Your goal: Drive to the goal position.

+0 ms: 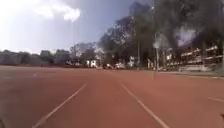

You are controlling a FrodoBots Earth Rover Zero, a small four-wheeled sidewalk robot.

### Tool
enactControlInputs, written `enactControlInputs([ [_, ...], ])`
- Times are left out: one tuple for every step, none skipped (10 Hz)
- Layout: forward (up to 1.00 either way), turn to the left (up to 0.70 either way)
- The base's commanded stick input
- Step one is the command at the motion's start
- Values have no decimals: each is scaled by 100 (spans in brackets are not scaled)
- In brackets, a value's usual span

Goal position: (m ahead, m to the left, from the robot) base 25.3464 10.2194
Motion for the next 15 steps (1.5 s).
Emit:
enactControlInputs([
  [70,0],
  [70,0],
  [70,0],
  [70,0],
  [70,0],
  [70,0],
  [70,0],
  [70,0],
  [70,0],
  [70,0],
  [70,0],
  [70,0],
  [70,0],
  [70,0],
  [70,0],
])
